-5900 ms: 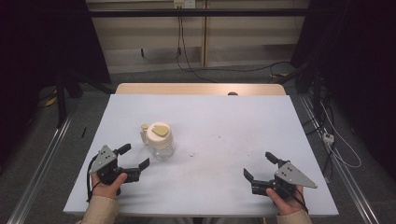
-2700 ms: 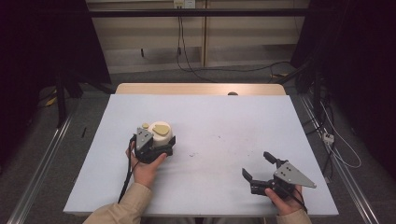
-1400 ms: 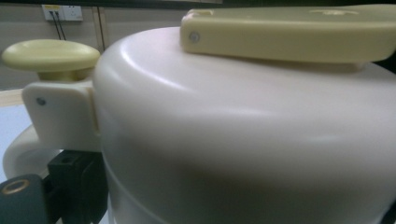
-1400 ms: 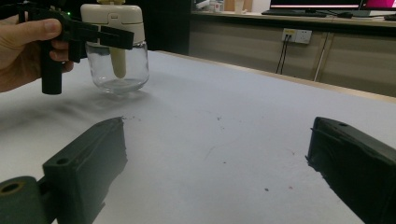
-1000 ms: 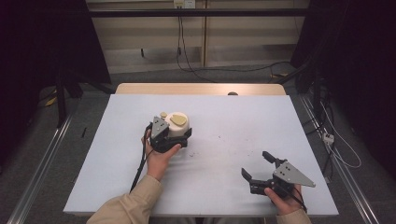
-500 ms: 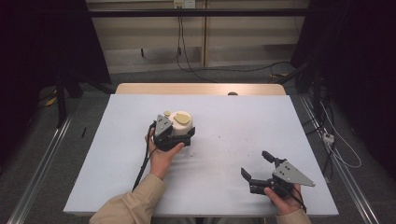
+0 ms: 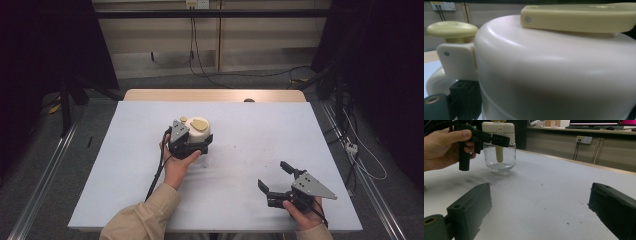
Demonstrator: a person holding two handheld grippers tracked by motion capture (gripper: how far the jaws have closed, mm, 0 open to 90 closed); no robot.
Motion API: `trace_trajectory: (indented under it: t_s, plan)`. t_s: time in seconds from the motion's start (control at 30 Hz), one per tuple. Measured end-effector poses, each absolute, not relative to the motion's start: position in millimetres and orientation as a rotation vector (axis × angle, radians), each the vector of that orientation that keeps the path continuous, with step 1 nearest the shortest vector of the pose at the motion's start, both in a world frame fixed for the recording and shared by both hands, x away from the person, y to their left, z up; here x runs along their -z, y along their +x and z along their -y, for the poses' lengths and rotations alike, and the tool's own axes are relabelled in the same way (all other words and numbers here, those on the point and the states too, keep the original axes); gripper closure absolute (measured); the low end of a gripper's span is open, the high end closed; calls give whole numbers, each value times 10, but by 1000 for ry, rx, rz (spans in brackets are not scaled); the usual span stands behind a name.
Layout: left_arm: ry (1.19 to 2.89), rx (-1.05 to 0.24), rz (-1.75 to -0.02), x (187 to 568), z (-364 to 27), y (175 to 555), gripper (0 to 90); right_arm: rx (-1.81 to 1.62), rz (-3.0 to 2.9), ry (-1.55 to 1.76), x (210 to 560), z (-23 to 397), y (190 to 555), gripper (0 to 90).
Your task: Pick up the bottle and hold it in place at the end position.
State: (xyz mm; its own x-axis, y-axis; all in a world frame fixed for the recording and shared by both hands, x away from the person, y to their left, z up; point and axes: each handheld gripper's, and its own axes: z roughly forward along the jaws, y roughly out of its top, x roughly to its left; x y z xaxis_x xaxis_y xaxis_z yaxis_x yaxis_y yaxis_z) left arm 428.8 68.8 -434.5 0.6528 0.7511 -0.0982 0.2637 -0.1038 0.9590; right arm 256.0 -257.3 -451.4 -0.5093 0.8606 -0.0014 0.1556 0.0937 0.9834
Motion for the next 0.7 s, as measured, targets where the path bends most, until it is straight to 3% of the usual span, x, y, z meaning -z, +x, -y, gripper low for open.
trace_trajectory:
  t_s: [0.7]
  plan:
    - [1687,-492,-844,4372,-602,4372,62,-1461,-1759,1003,4521,2578,2578,41]
